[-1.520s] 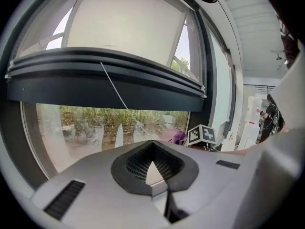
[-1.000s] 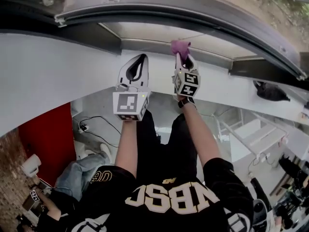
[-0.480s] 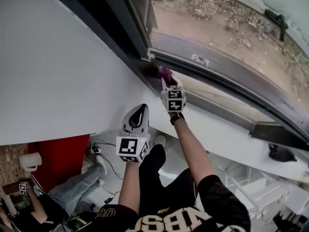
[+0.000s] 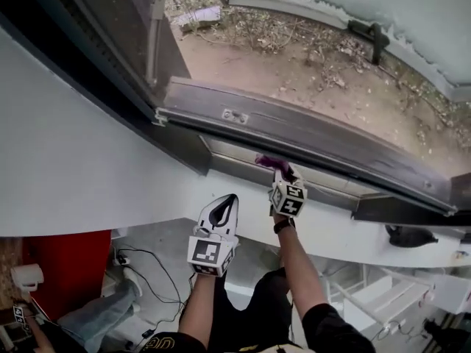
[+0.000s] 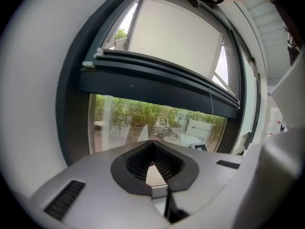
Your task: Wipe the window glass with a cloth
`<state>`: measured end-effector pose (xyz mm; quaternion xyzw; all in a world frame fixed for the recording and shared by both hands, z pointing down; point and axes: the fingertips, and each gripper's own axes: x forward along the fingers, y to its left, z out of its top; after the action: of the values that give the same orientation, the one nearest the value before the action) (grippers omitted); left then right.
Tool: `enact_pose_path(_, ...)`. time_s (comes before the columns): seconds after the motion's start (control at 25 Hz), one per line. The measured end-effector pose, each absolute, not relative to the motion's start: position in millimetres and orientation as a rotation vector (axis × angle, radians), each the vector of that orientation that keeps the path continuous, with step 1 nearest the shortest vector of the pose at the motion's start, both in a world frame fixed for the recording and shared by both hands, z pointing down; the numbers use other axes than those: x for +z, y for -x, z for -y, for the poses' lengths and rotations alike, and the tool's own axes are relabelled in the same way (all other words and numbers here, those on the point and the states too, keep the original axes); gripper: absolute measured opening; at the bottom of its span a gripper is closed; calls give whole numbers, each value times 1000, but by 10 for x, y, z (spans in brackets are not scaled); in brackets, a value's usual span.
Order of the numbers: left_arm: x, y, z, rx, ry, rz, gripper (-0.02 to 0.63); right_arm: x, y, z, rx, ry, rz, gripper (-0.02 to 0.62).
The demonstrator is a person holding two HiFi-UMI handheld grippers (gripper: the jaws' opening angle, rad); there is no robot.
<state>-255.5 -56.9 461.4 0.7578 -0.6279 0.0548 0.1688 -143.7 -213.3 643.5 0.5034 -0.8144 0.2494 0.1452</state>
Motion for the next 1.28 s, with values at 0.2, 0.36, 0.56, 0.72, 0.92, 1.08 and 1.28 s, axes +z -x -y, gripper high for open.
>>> enact_pose_path(0.2,4776,1761,691,172,-2202,1670,23,6582,211,2097,883,-1656,2245,101)
enact_pose_path(0.36,4880,881,815,126,-2277,1539,23,6606,-1050,2101,994,-1904,2084,101)
enact_pose_path(0.56,5084,148,894,100,-2309,1418,23,6557,-2185,2108,1026,-2167,1880,102)
enact_pose_path(0.72,5168,-76,956,88,-2312,1400,23,6656,-2661,2052,1072,-2285,1747,103)
enact_pose_path(0.92,5168,-140,975,87,-2335,1372,23,6557,-2492,2024,1048,-2241,1840,102)
enact_pose_path(1.08,5092,139,991,71,-2326,1406,23,6491,-1740,1913,993,-2048,1988,103)
enact_pose_path(1.28,5009,1068,975,28,-2263,1545,23,6611,-241,1672,942,-1703,2167,103)
